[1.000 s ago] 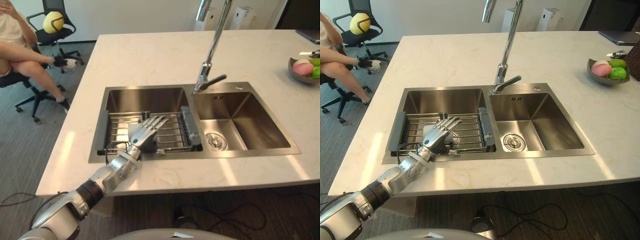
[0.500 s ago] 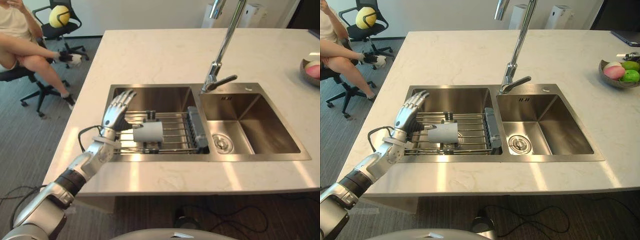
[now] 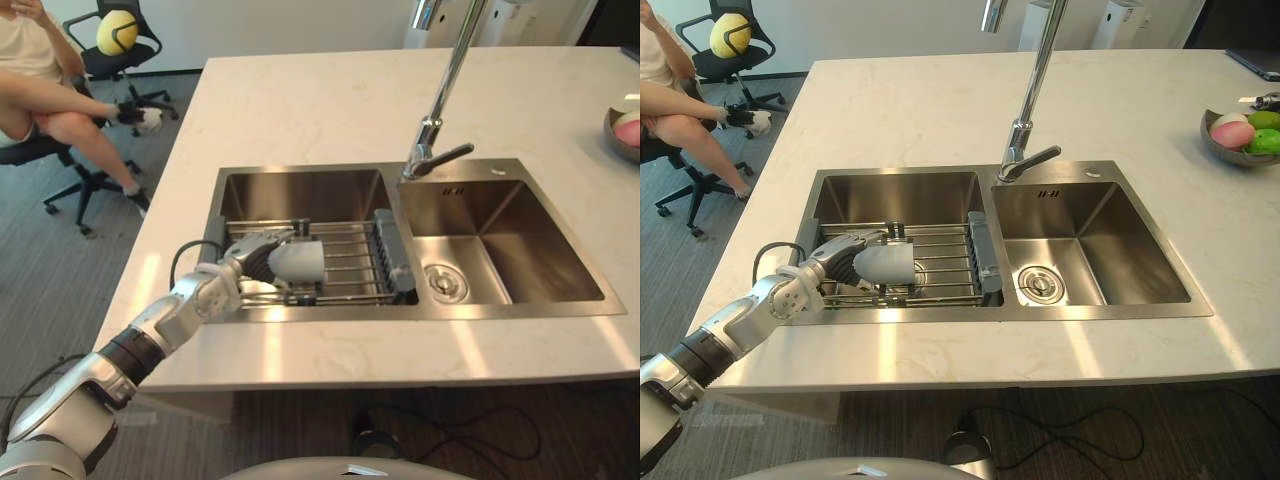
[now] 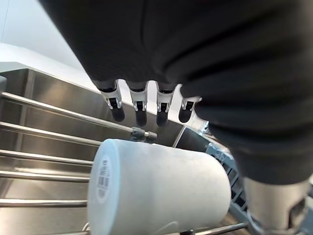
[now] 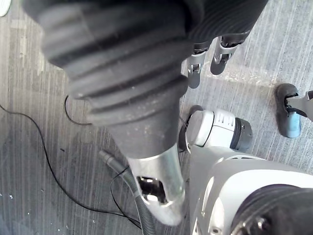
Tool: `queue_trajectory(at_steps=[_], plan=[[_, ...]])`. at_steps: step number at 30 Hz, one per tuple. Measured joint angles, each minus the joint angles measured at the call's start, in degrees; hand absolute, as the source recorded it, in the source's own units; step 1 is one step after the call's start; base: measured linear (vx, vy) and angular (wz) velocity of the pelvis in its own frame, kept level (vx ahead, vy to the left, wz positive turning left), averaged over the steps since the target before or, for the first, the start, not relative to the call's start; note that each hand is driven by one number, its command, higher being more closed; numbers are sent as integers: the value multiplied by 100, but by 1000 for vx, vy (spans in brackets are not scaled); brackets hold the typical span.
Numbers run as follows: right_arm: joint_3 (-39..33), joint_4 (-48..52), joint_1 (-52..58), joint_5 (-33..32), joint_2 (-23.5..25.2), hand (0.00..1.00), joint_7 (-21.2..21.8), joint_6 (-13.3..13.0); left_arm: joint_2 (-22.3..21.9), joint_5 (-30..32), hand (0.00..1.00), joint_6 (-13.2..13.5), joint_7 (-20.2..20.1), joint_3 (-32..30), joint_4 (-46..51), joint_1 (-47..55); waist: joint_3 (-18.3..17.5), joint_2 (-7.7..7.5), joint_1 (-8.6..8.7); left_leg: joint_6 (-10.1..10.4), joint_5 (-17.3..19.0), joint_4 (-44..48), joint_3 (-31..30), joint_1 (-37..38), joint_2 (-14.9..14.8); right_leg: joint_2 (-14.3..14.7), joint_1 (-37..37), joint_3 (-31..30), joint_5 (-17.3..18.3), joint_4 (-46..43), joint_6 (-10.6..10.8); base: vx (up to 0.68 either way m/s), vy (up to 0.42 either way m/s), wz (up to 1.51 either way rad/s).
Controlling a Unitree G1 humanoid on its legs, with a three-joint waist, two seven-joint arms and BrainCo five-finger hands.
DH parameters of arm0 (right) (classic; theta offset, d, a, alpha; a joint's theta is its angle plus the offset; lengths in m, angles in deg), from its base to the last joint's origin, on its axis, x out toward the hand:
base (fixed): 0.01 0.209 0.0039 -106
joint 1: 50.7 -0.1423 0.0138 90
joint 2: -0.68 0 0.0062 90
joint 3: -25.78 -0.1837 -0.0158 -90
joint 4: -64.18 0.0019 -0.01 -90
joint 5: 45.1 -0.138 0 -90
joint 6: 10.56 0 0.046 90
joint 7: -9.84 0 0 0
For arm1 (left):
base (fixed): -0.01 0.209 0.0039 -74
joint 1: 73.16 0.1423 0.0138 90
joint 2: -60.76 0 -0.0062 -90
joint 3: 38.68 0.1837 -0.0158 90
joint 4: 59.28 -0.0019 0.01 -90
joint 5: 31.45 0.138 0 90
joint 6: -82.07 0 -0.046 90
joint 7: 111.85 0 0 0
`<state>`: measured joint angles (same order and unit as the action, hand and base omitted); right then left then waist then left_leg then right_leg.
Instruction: Walk over to the sink, pick up the cup, carry it to the dishwasher, place the cup inside the dishwasher, then close the dishwasher door
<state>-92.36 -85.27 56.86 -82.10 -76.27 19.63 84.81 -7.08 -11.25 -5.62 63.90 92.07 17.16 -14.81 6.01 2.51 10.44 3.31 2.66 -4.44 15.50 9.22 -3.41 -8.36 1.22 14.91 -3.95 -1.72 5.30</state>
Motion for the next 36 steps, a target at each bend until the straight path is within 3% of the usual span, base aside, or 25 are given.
queue_trajectory(at_steps=[2,8,16,20,24,30,36], plan=[[44,-2,5,-114,-2,0,-3,3,185,-11,0,-81,-217,138,3,-227,1,3,2,5,5,0,-1,-8,-2,-3,-2,-14,-16,4,12,0,0,0],[42,-11,15,-160,1,0,-7,16,260,-98,0,-225,-352,243,6,-567,-2,11,-16,-3,30,0,13,-24,9,-22,17,-97,-25,5,26,0,0,-1],[37,-20,26,-214,0,0,6,105,363,-216,0,-165,-406,441,177,-822,-24,56,-70,0,34,0,38,-64,8,-25,86,-136,-24,-31,26,-6,-1,-1],[39,-13,26,-342,-3,0,5,106,363,-216,0,-49,-630,499,189,-822,-31,66,-72,0,34,0,39,-62,10,-25,86,-136,-24,-44,25,0,0,0],[102,-16,28,-389,-13,0,1,110,401,-236,0,-123,-850,781,406,-822,-55,104,-73,-1,35,-1,41,-62,11,-25,86,-136,-24,-46,25,0,0,0],[126,-22,28,-436,-118,0,-25,115,401,-217,0,-332,-894,893,462,-824,-98,168,-58,-1,37,-1,59,-57,9,-25,92,-155,-24,-46,25,0,0,0],[236,-25,29,-612,-213,0,-45,199,401,31,0,-301,-788,893,362,-825,-114,179,-62,1,38,-1,102,-32,5,-26,95,-196,-25,-61,25,-1,0,-1]])
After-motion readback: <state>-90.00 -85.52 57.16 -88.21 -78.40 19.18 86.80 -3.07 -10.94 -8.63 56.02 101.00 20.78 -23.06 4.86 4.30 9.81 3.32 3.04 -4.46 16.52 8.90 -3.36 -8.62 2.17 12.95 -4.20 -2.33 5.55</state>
